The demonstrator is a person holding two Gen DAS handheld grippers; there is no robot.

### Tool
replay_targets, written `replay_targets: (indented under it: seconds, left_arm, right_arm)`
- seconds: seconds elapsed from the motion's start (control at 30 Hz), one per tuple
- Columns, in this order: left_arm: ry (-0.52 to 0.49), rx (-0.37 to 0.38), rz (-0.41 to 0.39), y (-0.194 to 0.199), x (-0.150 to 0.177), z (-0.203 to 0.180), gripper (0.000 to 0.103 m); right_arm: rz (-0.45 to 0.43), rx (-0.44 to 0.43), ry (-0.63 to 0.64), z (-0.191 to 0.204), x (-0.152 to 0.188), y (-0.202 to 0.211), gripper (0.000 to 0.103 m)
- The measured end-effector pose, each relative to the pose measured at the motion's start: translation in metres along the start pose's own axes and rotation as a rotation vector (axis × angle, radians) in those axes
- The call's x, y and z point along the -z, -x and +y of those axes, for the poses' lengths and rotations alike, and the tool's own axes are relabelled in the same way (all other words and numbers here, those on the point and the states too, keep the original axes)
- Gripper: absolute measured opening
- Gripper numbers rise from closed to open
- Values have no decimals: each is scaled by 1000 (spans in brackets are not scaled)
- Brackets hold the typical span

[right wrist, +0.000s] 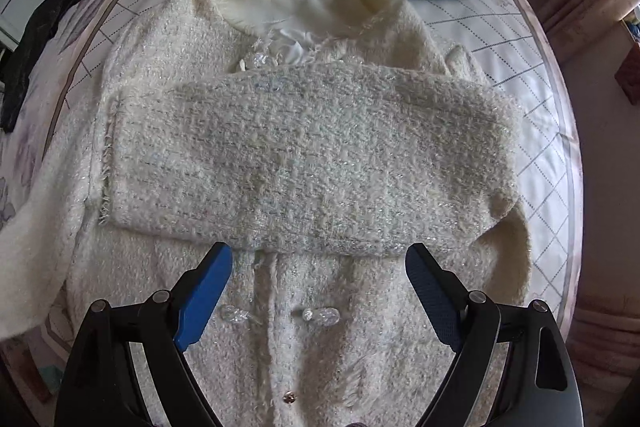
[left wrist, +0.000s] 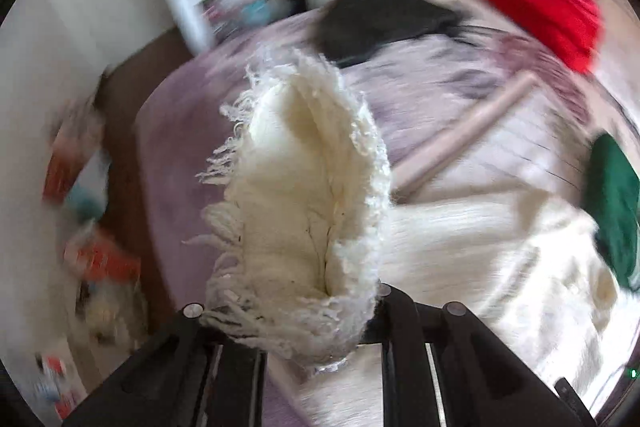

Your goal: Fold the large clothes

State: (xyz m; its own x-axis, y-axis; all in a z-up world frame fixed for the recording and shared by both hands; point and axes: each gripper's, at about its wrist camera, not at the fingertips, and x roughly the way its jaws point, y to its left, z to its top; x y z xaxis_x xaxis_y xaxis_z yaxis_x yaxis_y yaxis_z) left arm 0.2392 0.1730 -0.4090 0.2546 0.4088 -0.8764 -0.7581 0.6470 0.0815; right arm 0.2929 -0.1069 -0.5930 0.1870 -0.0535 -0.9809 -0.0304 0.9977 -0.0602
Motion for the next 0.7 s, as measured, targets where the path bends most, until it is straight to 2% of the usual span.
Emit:
replay_targets:
  seconds: [0.1, 0.2, 0.33, 0.43, 0.53, 0.67, 0.7]
  left_arm:
    - [-135, 92, -66, 21, -4, -69, 10]
    - [-283, 196, -76, 38, 11, -148, 10]
    - [-481, 307, -30, 50, 66, -246, 10]
    - [-636, 377, 28, 56, 132, -312, 11]
    - [-740, 396, 93, 52, 186, -356, 11]
    - [-821, 381, 155, 40, 233, -395, 11]
    - [-830, 371, 157, 39, 239, -401, 14]
  right_arm:
    - [1, 12, -28, -10, 0, -1, 90]
    - [7, 36, -76, -35, 0, -5, 90]
    - [23, 66, -177, -90, 5, -14, 90]
    - [38, 100, -267, -143, 17, -19, 90]
    - [70, 117, -355, -198, 34, -26, 90]
    - [87, 127, -409, -245, 55, -32, 90]
    - [87, 125, -419, -255, 59, -33, 90]
